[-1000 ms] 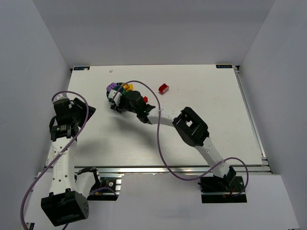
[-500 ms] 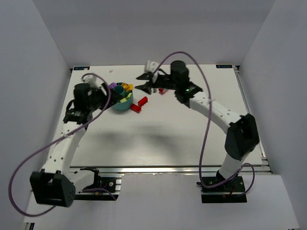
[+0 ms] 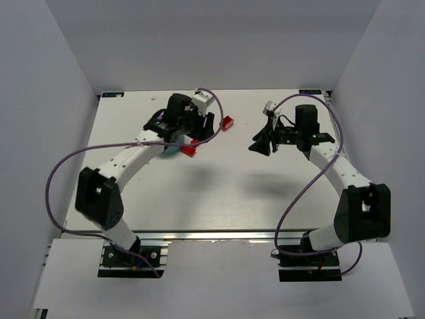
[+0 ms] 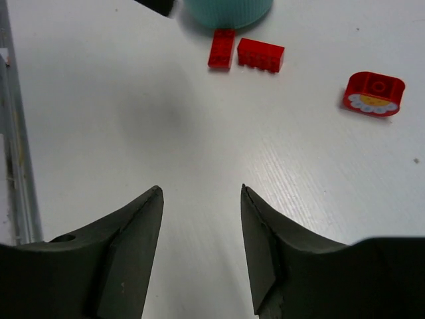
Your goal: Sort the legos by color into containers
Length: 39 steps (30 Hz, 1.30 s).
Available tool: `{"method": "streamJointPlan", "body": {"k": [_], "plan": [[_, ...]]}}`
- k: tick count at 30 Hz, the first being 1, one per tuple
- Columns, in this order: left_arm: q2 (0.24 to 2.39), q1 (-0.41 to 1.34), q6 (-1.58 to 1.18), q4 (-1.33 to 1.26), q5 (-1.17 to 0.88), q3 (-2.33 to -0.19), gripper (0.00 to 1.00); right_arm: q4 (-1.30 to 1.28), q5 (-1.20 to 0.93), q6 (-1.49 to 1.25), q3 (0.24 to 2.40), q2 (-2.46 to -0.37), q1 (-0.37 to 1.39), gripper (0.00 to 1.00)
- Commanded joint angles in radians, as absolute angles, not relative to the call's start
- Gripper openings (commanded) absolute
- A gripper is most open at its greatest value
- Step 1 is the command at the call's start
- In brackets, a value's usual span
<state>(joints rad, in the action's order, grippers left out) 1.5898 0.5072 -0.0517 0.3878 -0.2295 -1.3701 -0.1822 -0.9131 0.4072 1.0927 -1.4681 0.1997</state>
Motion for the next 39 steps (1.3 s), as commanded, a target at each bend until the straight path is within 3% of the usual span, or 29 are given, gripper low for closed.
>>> {"method": "streamJointPlan", "body": {"k": [1, 15, 33, 39], "plan": [[1.727, 0.517, 0.156, 0.46, -0.184, -1.498, 0.66, -0.129, -0.98, 0.377, 1.04, -1.388, 0.192, 0.56], [2.095, 0.522, 0.241, 0.543, 0.031, -1.788, 0.64, -0.089, -1.006, 0.342, 0.973, -1.401, 0.17, 0.59], [2.236, 0.518, 0.206, 0.497, 0.138, -1.816, 0.59, -0.103, -0.999, 0.359, 0.969, -1.408, 0.169, 0.63], [2.26, 0.514, 0.184, 0.488, 0.138, -1.813, 0.5, -0.11, -0.999, 0.364, 0.966, -1.404, 0.167, 0.63]]}}
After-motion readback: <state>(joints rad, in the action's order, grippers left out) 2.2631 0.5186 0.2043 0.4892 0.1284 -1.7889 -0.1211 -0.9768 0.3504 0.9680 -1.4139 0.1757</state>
